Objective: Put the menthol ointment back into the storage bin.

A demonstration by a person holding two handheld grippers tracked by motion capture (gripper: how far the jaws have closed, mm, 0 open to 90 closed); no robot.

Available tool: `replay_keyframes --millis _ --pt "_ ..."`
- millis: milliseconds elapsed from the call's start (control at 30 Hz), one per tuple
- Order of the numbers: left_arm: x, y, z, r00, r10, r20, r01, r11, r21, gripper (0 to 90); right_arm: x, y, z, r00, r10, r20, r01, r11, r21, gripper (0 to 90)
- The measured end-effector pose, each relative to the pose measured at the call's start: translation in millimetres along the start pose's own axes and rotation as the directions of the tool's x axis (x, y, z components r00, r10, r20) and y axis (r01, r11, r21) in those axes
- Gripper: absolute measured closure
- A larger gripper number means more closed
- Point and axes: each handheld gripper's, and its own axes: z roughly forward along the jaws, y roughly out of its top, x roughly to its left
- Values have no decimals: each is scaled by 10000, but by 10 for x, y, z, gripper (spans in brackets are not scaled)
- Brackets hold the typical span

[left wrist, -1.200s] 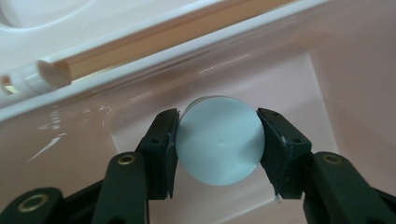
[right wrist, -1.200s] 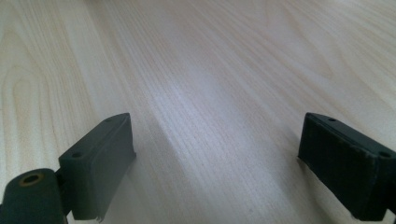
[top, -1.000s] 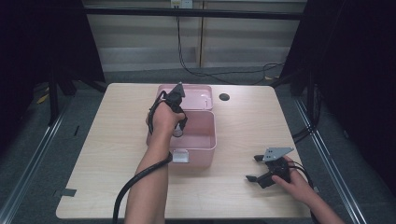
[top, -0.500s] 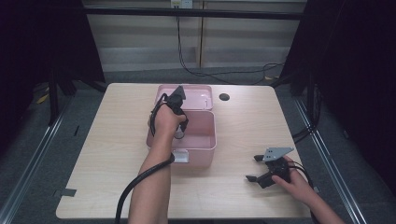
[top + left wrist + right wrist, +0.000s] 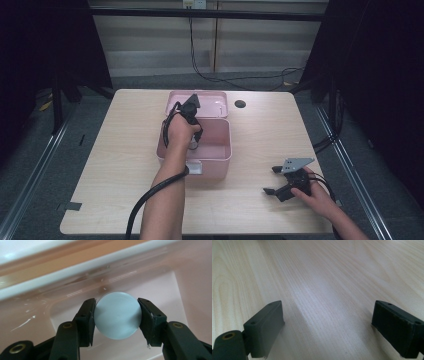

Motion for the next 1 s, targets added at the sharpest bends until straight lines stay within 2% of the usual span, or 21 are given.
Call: replay_keyframes --millis 533,600,833,1000 --pt "-3 -20 114 9999 -121 -43 121 9999 -11 503 1 0 0 10000 11 2 -11 10000 1 98" --pt "7 -21 119 10000 -16 -28 17 10000 54 503 0 0 -1 10000 14 10 -14 10000 5 98" --pt "5 -26 160 9999 -122 -49 122 9999 -17 503 0 0 -2 10000 17 30 -17 10000 6 99" --pt "10 -27 180 9999 -52 -111 51 10000 -15 502 0 0 -2 10000 16 32 -16 10000 7 99"
